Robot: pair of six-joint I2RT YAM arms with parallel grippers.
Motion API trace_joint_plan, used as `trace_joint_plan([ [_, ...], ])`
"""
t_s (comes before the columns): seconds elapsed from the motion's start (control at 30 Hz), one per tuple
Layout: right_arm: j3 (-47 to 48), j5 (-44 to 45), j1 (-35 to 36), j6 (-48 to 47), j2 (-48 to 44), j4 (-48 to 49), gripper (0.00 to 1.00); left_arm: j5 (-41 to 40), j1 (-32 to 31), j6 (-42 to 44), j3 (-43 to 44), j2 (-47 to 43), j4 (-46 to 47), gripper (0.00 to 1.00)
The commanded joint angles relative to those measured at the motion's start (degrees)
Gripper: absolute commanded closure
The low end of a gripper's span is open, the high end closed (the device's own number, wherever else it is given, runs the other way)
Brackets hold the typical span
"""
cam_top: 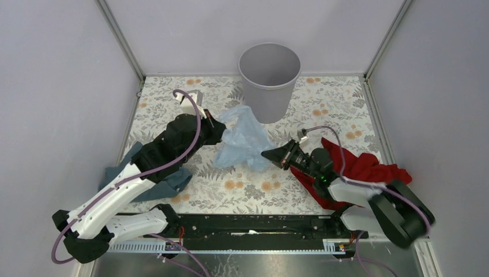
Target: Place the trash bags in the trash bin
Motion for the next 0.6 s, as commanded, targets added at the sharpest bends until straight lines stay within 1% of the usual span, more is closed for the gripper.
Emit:
trace_joint_plan([
  [0.0, 6.9, 13.3, -1.9, -8.0, -18.4, -39.6, 1.00, -9.2, 0.2, -0.9, -3.7, -6.8, -3.0, 0.94],
  [0.03, 8.3, 16.6, -1.9, -10.6, -22.0, -46.9, 1.00, -10.1, 0.2, -1.1, -4.8, -8.6, -3.0, 0.90],
  [0.07, 10.5, 18.6, -2.0, -12.6, -24.4, -50.6, 1.00, -11.1, 0.2, -2.2, -5.7, -10.4, -3.3, 0.86],
  [0.1, 11.7, 19.5, -2.0, -13.8, -26.1, -52.6, 1.00, -11.7, 0.2, -3.3, -6.8, -11.8, -3.5, 0.81],
  [0.13, 12.8, 19.6, -1.9, -14.9, -27.0, -53.9, 1.00, -11.6, 0.2, -4.4, -7.8, -13.4, -3.4, 0.79],
  [0.2, 14.5, 18.3, -1.9, -15.4, -27.3, -55.1, 1.00, -9.3, 0.2, -5.7, -10.2, -14.7, -1.5, 0.77],
  [0.23, 15.2, 17.5, -2.0, -15.6, -27.0, -55.4, 1.00, -7.7, 0.2, -6.3, -10.9, -14.7, -0.4, 0.73],
  [0.27, 15.5, 17.1, -1.9, -15.9, -26.9, -55.4, 1.00, -6.3, 0.2, -6.9, -11.5, -14.5, 0.4, 0.64],
  [0.3, 15.9, 17.0, -1.9, -16.1, -27.0, -55.8, 1.00, -5.0, 0.2, -7.6, -11.8, -14.0, 0.7, 0.52],
  [0.33, 16.1, 17.1, -1.9, -16.3, -27.1, -56.2, 1.00, -4.0, 0.2, -8.3, -12.0, -13.5, 0.9, 0.39],
  [0.37, 16.4, 17.2, -1.9, -16.2, -27.3, -56.4, 1.00, -2.9, 0.2, -9.1, -12.6, -13.2, 1.4, 0.23],
  [0.43, 16.9, 16.7, -1.9, -16.8, -27.5, -56.7, 1.00, 0.0, 0.2, -10.7, -15.2, -13.3, 3.9, 0.03],
  [0.57, 17.4, 16.0, -1.8, -16.8, -27.9, -57.5, 1.00, 7.6, 0.2, -12.6, -20.2, -13.8, 12.1, 0.01],
])
